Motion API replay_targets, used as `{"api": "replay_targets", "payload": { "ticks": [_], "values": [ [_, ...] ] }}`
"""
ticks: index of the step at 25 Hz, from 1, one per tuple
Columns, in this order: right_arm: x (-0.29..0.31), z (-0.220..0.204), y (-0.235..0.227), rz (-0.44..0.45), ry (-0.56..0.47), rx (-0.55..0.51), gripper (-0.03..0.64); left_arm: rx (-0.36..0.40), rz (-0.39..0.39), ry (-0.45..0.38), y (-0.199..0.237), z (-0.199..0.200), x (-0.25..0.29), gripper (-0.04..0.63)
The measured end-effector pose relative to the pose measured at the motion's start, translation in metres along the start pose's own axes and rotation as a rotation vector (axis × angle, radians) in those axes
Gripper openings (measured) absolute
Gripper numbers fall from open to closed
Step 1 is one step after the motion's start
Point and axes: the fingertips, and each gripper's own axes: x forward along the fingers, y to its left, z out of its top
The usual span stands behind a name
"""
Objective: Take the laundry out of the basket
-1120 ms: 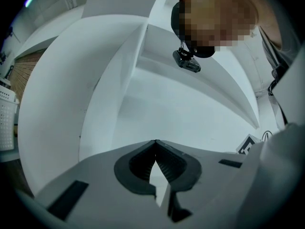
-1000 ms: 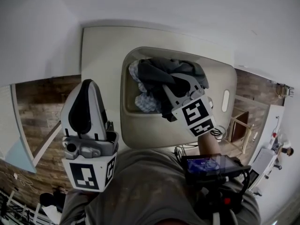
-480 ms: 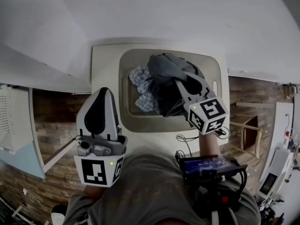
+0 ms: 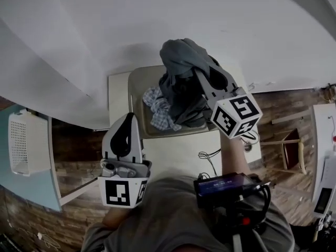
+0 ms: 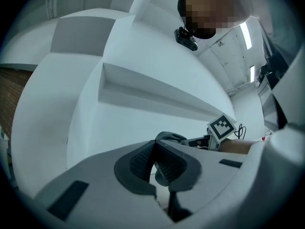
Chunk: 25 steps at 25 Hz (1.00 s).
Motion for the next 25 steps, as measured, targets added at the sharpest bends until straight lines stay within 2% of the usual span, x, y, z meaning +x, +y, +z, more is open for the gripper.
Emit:
{"api": "replay_targets", "payload": {
  "ticks": [5,9,13,19,25],
  "values": [
    [-0.019,0.059,0.006,0.005,-0.138,0.0,0.066,0.022,0.012,-0.039,-0.006,0.009,-0.021,0.008],
    [-0.032,0.111,0.009,0.005,-0.22,-0.041,0.066,0.035,0.021,-0.065,-0.008,0.025,-0.025,0.008],
    [-0.053,0.145,0.012,-0.017,-0.284,-0.081,0.066,0.043,0.004,-0.082,-0.014,0.032,-0.028,0.008],
    [-0.103,0.178,0.009,-0.091,-0.357,-0.145,0.066,0.038,-0.039,-0.095,-0.029,0.037,-0.034,0.008],
    [-0.153,0.182,-0.001,-0.191,-0.362,-0.185,0.066,0.015,-0.133,-0.104,-0.057,0.038,-0.029,0.008]
  ]
}}
